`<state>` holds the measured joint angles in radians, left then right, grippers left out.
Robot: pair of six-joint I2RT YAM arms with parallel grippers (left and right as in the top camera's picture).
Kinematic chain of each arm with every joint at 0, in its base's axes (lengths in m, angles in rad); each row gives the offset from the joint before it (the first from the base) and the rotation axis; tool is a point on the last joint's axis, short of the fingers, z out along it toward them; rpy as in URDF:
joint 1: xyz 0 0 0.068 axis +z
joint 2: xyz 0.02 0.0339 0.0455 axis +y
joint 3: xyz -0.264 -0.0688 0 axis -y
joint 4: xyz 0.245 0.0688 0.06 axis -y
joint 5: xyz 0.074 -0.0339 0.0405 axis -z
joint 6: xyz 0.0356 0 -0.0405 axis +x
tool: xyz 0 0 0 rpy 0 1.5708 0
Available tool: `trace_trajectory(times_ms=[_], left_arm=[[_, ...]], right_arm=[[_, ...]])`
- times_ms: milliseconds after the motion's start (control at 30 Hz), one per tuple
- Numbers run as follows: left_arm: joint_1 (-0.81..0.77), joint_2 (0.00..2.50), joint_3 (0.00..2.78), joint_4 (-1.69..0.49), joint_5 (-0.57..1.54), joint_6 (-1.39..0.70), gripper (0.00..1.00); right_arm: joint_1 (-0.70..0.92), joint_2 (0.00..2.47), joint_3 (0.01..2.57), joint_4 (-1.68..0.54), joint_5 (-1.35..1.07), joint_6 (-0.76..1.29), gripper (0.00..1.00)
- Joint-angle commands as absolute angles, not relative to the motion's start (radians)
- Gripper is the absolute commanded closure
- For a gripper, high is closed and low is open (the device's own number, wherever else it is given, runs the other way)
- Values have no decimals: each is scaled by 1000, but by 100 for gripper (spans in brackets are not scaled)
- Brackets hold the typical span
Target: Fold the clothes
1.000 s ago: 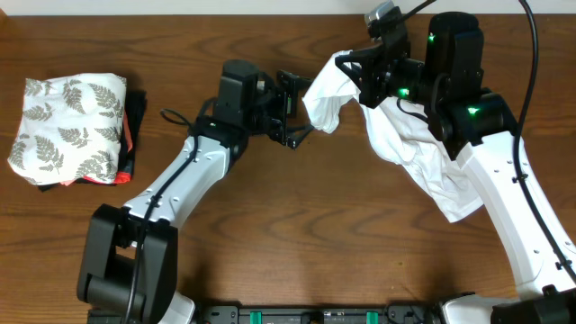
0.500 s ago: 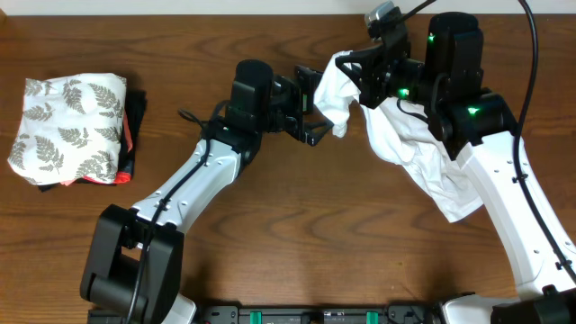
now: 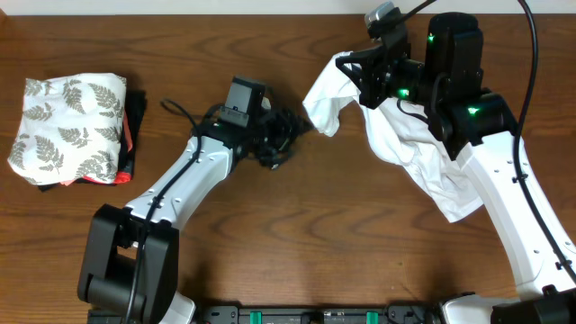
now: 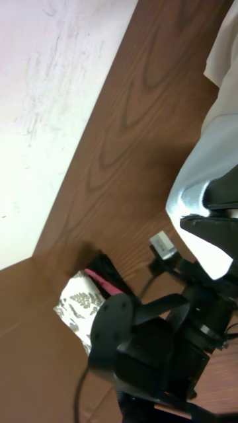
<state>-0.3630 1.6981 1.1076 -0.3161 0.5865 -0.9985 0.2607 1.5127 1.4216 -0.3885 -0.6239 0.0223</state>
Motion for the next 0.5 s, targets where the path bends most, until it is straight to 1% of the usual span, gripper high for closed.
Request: trace_trajectory(times_ms=[0,33,100,167,233,333,467], left_arm=[[-373,1702,1117,-393,348,-389,16],[-380,1702,1117,-419,302,-313,13],[-397,1702,1117,-464,208,-176,12],[-418,1702,1117,-493,110,-101,12],[-442,1702,1117,-490,58,-40,11],[-482,1689,1117,-482,31,11,11],[-540,1633,1117,-497,-86,-11,11]], right_arm=[[255,1502,1423,-389,-603,17,99],[255,1502,1423,-390,-601,17,99],[255,1502,1423,-397,-590,17,99],[255,1502,1423,-405,-575,12,99],[255,1502,1423,-412,-562,4,99],[255,1502,1423,-417,-533,2,99],[253,1502,1423,-424,-506,3,99]])
